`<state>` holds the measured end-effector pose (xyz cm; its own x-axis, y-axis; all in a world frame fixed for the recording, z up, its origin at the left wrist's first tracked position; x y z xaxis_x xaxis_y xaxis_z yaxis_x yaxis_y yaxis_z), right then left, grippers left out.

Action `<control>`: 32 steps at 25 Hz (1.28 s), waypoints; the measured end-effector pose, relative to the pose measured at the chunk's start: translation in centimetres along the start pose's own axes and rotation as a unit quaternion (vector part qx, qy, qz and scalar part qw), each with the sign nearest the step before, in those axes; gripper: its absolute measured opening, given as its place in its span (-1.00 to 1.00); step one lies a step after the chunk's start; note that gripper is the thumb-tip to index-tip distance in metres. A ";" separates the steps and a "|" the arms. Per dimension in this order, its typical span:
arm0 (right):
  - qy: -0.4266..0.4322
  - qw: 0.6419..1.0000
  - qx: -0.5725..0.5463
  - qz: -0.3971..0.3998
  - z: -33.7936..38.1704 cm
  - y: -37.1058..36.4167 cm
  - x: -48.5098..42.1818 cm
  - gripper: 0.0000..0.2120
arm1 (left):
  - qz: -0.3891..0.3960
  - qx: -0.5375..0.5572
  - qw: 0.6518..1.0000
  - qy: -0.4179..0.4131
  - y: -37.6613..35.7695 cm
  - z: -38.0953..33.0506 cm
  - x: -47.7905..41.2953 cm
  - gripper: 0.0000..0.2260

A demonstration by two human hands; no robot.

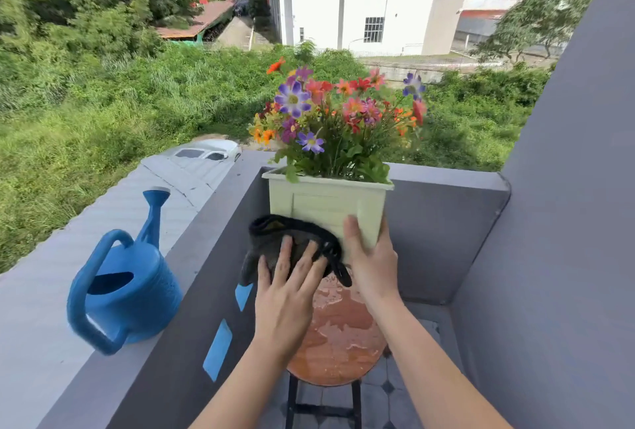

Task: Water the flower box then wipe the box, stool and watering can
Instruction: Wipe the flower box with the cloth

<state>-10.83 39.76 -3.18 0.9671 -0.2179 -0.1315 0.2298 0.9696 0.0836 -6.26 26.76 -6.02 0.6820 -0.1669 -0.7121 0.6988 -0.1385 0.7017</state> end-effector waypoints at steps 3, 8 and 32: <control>0.012 1.000 0.011 -0.004 1.1 -0.1 0.4 -0.29 | -0.028 0.012 0.999 0.045 1.5 1.3 -2.7 -0.54; 0.007 1.000 0.001 -0.002 1.8 -1.0 1.7 -0.31 | -0.027 -0.001 1.000 -0.009 2.8 1.6 -2.7 -0.54; -0.097 0.967 -0.169 0.163 -2.5 3.8 1.3 -0.18 | -0.033 0.522 0.781 0.342 5.1 4.2 -4.5 -0.67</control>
<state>-8.99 43.45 -5.46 0.9921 0.1197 0.0370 -0.1072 0.9640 -0.2435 -6.68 22.68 0.79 0.8566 0.3855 -0.3429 0.4247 -0.9043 0.0442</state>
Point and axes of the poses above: each hand's wrist, its own x-axis away from the middle knuckle, its own y-axis out of the back of the hand, z = x × y, the point moved 4 cm from there along -x, towards the middle knuckle, and after that the axes turned 5 degrees about -x, right-handed, at the moved point
